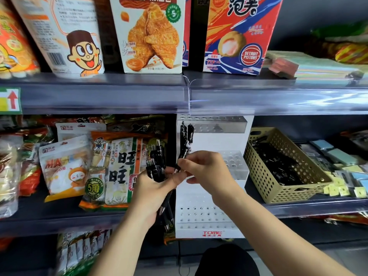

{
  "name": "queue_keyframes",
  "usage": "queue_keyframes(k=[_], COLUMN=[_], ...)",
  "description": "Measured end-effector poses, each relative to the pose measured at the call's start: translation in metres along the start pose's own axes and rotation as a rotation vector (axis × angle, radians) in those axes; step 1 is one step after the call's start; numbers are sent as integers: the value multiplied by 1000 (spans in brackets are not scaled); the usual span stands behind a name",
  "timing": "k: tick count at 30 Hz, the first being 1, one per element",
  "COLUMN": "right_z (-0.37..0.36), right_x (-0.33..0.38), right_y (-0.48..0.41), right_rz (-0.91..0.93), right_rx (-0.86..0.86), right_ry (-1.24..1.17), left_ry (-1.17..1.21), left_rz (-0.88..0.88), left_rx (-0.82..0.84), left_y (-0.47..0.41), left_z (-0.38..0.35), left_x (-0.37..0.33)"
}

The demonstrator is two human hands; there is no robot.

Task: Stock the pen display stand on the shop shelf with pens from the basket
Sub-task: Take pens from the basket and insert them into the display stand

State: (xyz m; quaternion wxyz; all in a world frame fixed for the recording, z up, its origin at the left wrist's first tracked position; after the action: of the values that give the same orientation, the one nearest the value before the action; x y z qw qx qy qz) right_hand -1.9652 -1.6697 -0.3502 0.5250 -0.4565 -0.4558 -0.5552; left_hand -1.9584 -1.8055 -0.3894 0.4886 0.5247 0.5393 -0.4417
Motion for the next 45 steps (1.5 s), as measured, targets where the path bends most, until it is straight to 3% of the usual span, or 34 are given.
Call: queue_keyframes(k=[3,7,13,27,36,45], right_z=[7,44,86,44,26,27], right_x=[6,21,30,47,23,16], right_y=[2,-8,-27,-43,-61,-63], right_rz=[1,73,222,466,337,293], right_rx=[0,-158,-416,-321,-250,-261], right_ry=[-110,-215,-123,411,730,813], left_ry=[-11,-20,-7,-57,-55,-49], left_rz=[11,45,104,124,115,121], left_rx=[-39,-98,-175,-104,-96,-94], left_y=[-2,-9,-23,-37,-36,-36], left_z=[3,12,21,4,3,3], left_x=[5,13,32,46,45,46])
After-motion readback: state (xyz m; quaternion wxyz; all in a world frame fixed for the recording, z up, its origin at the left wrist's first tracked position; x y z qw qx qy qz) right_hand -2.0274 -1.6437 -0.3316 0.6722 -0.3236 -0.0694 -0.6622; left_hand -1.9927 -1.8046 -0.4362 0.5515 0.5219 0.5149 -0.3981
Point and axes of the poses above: each hand's wrist, its own y-axis away from the middle knuckle, its own z-axis out of the back of the hand, x = y × z, the point moved 8 cm from there along -y, towards the middle knuckle, and after that the axes turned 1 degree about -y, right-handed, at the moved point
